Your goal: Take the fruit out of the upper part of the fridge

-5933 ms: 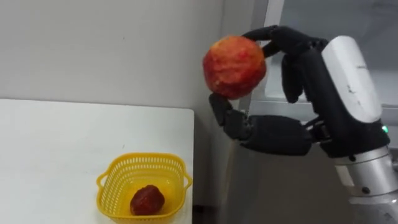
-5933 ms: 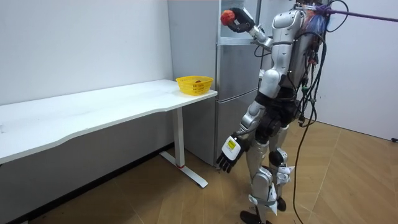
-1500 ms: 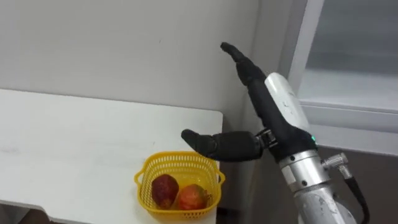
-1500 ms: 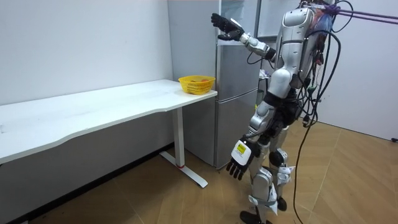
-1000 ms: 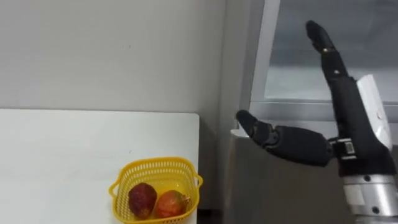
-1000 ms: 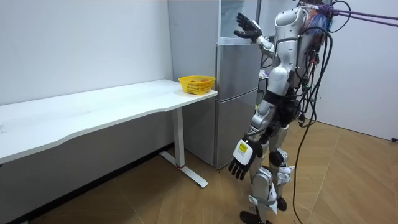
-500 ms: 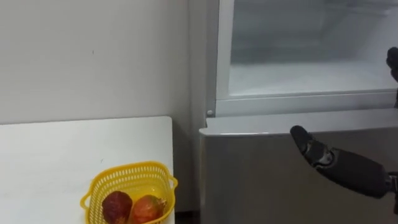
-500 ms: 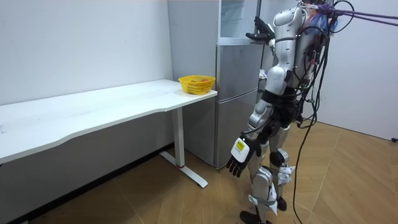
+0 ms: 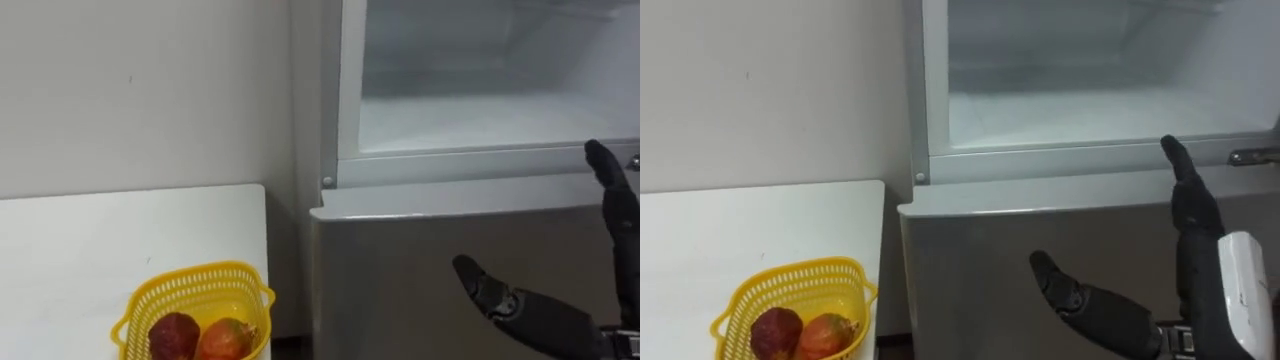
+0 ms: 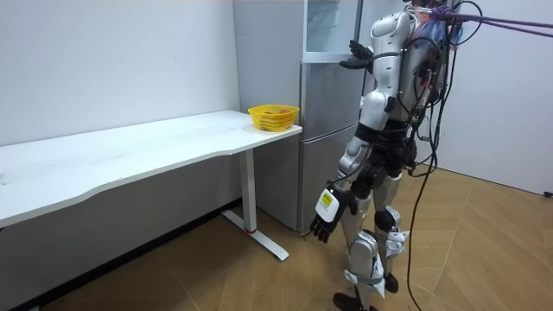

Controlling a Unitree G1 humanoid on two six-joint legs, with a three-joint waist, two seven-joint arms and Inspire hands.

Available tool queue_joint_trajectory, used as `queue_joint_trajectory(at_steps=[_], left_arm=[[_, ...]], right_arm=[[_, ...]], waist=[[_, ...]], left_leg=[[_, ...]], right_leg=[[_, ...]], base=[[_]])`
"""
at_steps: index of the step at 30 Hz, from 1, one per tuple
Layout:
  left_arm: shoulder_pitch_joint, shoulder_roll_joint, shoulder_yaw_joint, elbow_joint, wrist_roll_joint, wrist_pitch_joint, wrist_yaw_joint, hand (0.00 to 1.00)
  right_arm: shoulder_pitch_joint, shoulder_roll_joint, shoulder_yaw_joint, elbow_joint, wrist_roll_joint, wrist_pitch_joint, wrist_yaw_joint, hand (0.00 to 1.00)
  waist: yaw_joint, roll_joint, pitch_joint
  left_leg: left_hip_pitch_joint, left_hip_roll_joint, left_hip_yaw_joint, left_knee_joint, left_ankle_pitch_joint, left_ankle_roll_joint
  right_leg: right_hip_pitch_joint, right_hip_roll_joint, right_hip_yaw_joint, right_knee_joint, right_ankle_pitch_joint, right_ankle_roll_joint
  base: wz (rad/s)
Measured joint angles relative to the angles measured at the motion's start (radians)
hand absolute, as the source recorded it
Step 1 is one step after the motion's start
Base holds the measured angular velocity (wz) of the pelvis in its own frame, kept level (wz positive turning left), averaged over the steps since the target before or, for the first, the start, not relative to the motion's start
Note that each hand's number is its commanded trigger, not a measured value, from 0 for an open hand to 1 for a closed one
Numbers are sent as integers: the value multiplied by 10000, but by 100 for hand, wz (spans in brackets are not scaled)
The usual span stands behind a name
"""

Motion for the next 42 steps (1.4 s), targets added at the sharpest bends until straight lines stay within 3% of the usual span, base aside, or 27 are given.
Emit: queue_joint_trajectory(at_steps=[7,14,22,29,35,37,39,42], left_arm=[[-61,-17,-13,-27,-9,9,30,0],[-84,-6,-401,-76,-9,45,171,0],[-74,-6,-893,-75,-363,49,383,0],[48,-11,-907,-90,-369,58,401,0],[265,-5,-862,-564,-364,380,438,0],[214,-8,-867,-568,-364,463,438,0],[217,-9,-846,-647,-278,594,432,0],[249,-8,-845,-886,-274,867,387,0]], right_arm=[[29,0,55,571,-55,113,117,0],[487,12,740,1127,-73,283,163,0],[947,30,926,2100,-53,243,210,0],[1404,74,921,2773,-2,238,229,0],[1605,84,977,4962,-54,398,358,0],[1630,85,1032,5931,-65,590,462,0],[1650,85,1021,7401,13,769,677,0],[1603,85,1005,8807,251,1150,1054,0]], waist=[[12,-29,1],[-12,-12,-4],[-24,70,-25],[-94,129,-1],[-77,95,-14],[-91,54,25],[-90,3,-7],[-29,-7,23]], left_leg=[[-70,-5,111,5,1,1],[-112,7,264,-22,1,1],[-149,51,278,4,-4,-9],[6,48,285,7,-4,-11],[31,73,282,2,-52,-38],[-3,70,266,4,-62,-34],[-4,61,229,-1,-66,-32],[2,54,223,-2,-65,-31]], right_leg=[[-158,-2,110,25,-1,2],[-205,15,218,24,-4,7],[-253,51,229,27,4,-6],[-108,47,228,-19,1,-2],[-83,70,177,-116,3,-5],[-81,60,113,-134,4,-5],[55,13,-25,-143,11,-3],[78,6,-28,-155,5,6]], base=[[-3],[-3],[0],[0],[0],[3],[11],[3]])
